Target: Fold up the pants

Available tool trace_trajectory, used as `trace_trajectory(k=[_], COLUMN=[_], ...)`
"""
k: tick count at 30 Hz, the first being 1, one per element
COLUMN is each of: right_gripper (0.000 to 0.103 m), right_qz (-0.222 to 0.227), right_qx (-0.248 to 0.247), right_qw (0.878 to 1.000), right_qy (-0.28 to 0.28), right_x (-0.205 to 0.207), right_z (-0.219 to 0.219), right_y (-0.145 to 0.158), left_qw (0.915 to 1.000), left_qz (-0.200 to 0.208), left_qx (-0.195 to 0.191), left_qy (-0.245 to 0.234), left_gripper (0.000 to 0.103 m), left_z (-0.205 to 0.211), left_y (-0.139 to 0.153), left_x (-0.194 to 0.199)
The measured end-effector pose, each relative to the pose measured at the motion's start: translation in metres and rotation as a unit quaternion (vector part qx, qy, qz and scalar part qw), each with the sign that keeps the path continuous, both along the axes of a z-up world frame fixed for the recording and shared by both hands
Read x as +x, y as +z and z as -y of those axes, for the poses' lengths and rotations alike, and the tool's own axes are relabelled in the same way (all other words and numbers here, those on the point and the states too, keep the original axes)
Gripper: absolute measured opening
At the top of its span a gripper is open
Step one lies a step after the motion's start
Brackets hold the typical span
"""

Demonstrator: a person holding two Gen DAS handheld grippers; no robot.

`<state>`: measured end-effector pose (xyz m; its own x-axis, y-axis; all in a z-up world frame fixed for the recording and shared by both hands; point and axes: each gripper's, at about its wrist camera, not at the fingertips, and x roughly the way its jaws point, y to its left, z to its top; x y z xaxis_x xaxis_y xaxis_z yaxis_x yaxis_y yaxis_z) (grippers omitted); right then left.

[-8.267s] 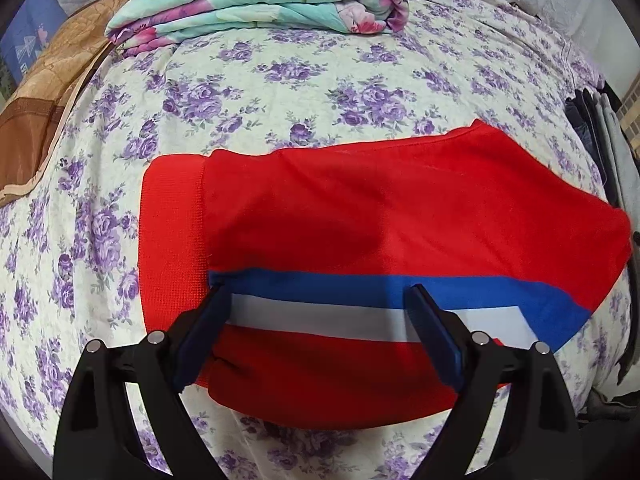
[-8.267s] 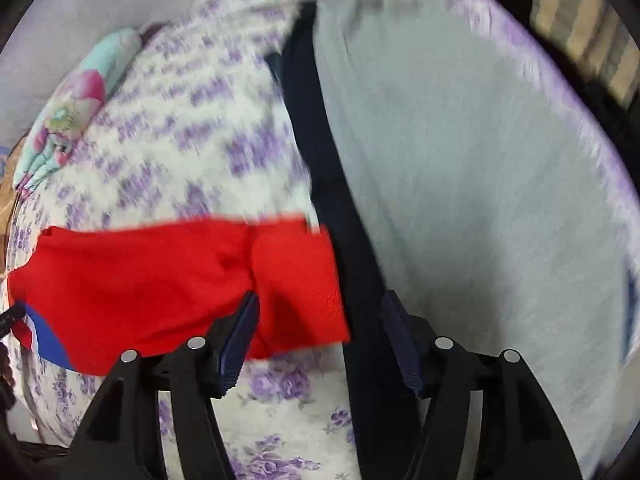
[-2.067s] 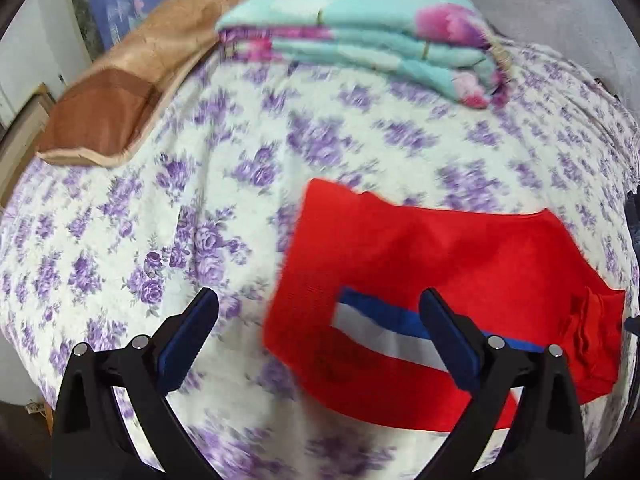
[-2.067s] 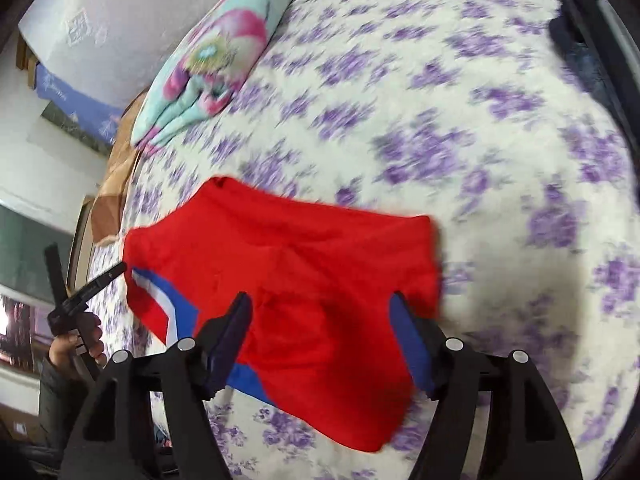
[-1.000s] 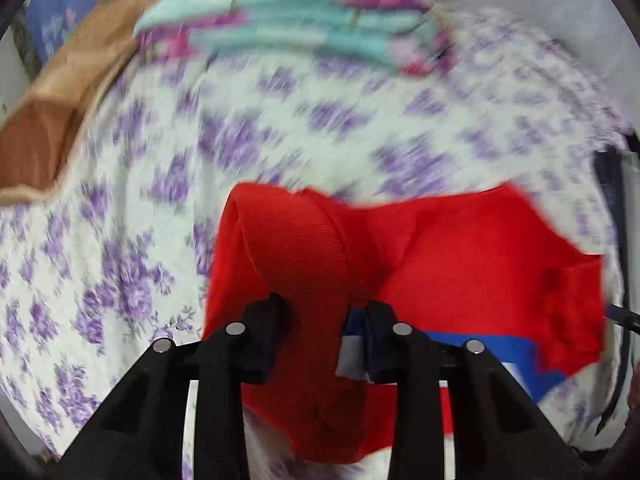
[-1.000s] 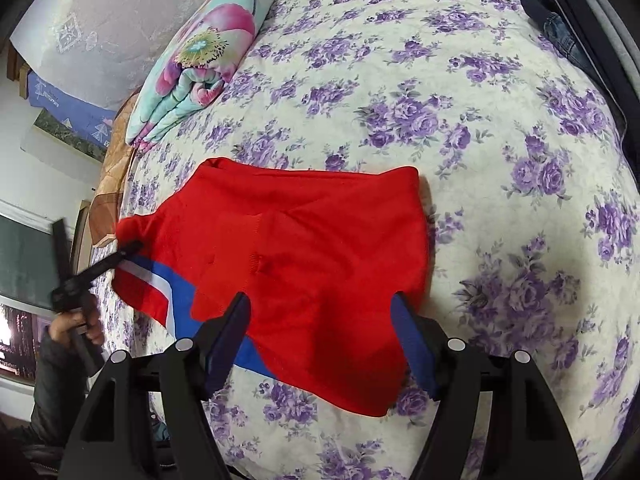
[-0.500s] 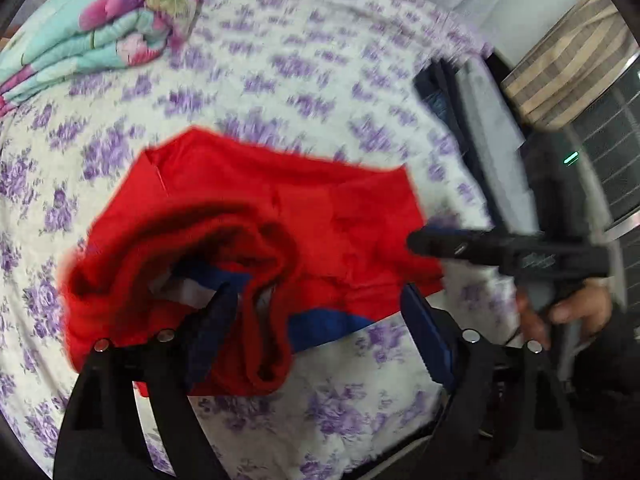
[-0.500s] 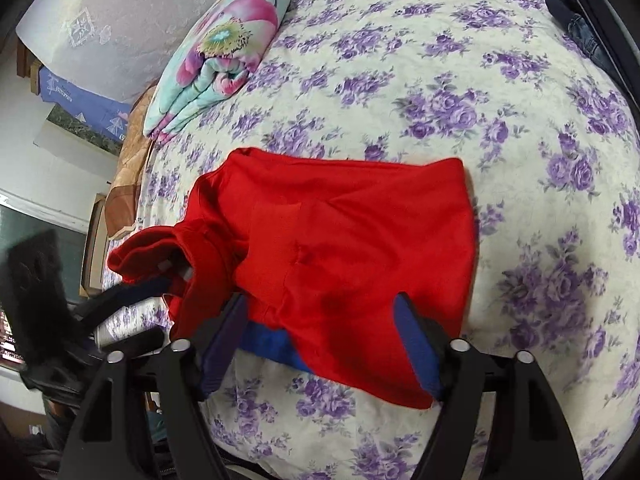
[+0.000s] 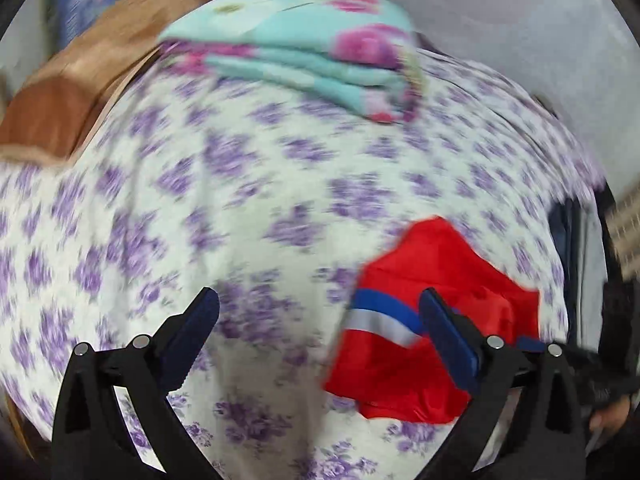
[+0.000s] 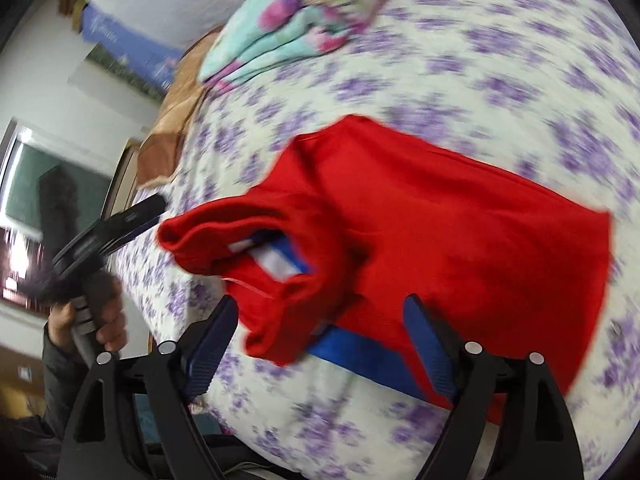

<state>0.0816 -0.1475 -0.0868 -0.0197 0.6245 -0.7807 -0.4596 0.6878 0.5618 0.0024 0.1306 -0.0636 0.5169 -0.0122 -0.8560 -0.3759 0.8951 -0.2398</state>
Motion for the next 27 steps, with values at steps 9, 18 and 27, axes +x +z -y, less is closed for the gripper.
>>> trace_trajectory(k=[9,18,27], right_gripper=[0.039,0.019,0.066], right_qz=[0.037,0.100,-0.001], right_qx=[-0.062,0.155,0.062], right_qw=[0.997,0.983,0.992], right_qy=[0.015,0.009,-0.109], right_x=[0.001,0.024,0.052], right_z=[-0.058,0.060,0.141], right_y=[-0.019,0.078,-0.006], left_qw=[0.9979,0.9944,0.9872], left_qz=[-0.065,-0.009,-0.055], left_qx=[0.008,-0.033,-0.026], left_qy=[-0.001,-0.100,-0.148], left_gripper=[0.097,0.098,0.098], left_z=[0.006,0.045,0.094], left_y=[-0.049,-0.033,-0.055], left_x=[0.003,-0.006,0.034])
